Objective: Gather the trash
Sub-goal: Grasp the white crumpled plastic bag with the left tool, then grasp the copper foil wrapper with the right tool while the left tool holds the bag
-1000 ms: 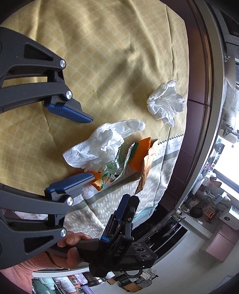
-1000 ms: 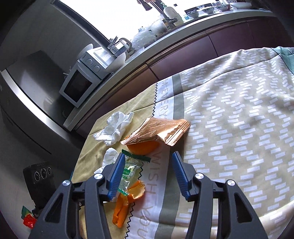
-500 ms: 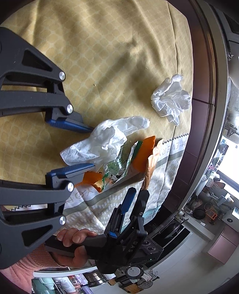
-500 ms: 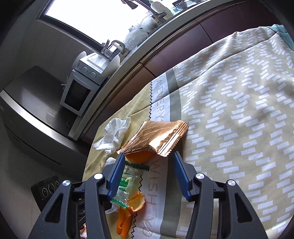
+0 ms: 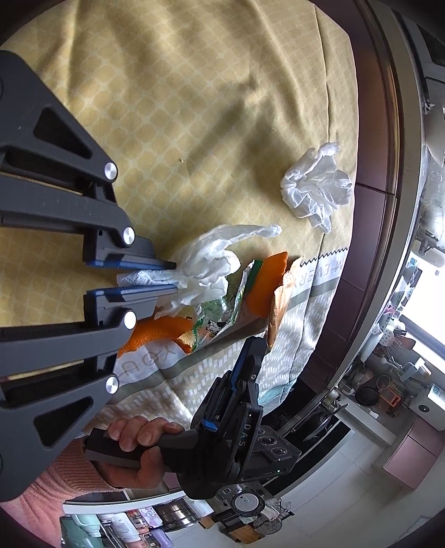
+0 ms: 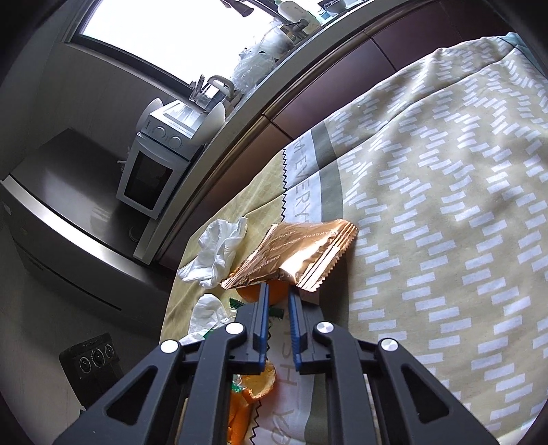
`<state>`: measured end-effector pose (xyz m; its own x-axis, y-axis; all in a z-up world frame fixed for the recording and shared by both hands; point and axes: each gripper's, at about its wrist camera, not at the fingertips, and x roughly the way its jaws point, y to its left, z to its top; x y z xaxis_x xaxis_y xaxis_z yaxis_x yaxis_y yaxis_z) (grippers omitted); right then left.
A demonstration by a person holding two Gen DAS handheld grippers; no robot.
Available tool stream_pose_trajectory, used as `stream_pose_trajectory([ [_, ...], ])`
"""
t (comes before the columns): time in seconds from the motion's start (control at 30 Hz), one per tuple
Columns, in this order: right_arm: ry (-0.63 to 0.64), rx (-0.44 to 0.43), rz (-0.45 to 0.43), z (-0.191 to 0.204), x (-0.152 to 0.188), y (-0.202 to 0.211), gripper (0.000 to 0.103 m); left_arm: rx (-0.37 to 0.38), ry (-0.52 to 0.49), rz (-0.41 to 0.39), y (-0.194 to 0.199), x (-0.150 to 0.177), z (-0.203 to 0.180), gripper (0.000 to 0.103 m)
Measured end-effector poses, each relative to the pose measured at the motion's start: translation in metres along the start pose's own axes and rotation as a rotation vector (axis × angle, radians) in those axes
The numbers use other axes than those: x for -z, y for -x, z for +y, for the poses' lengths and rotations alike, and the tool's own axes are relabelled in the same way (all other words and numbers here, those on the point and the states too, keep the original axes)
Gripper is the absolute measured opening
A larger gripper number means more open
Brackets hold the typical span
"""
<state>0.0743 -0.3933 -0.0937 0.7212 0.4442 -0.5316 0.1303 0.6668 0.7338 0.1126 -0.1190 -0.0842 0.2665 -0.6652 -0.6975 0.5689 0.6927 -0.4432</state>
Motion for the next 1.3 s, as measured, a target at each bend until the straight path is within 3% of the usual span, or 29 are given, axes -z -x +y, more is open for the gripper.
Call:
stream_pose_trajectory([
  [0.17,-0.02,-0.012,0.002,-0.007,0.0,0.005,0.01,0.007,0.002,-0.019,0.008,0.0,0.001,0.007],
  [0.23,-0.041,-0.02,0.008,-0.01,0.001,0.008,0.018,0.003,-0.002,-0.028,0.011,-0.001,0.002,0.007],
  [0.27,-0.055,-0.026,0.009,-0.013,0.001,0.009,0.032,0.001,-0.002,-0.031,0.012,-0.001,0.002,0.007],
  [0.37,-0.082,-0.045,0.003,-0.017,0.001,0.014,0.041,-0.005,-0.001,-0.04,0.016,-0.001,0.003,0.007],
  [0.63,-0.166,-0.094,-0.02,-0.023,-0.008,0.008,0.044,-0.021,0.003,-0.059,0.026,0.001,0.008,0.007],
  [0.73,-0.196,-0.102,-0.019,-0.026,-0.011,0.001,0.039,-0.027,0.004,-0.066,0.03,0.002,0.01,0.007],
  [0.77,-0.199,-0.104,-0.02,-0.027,-0.01,-0.001,0.03,-0.032,0.002,-0.07,0.033,0.003,0.01,0.007],
  [0.9,-0.192,-0.106,-0.023,-0.028,-0.006,-0.003,0.011,-0.044,-0.003,-0.085,0.042,0.006,0.011,0.007],
  [1.3,0.007,-0.126,-0.067,0.025,0.003,0.02,0.005,-0.071,0.012,-0.135,0.073,0.014,0.023,0.007],
])
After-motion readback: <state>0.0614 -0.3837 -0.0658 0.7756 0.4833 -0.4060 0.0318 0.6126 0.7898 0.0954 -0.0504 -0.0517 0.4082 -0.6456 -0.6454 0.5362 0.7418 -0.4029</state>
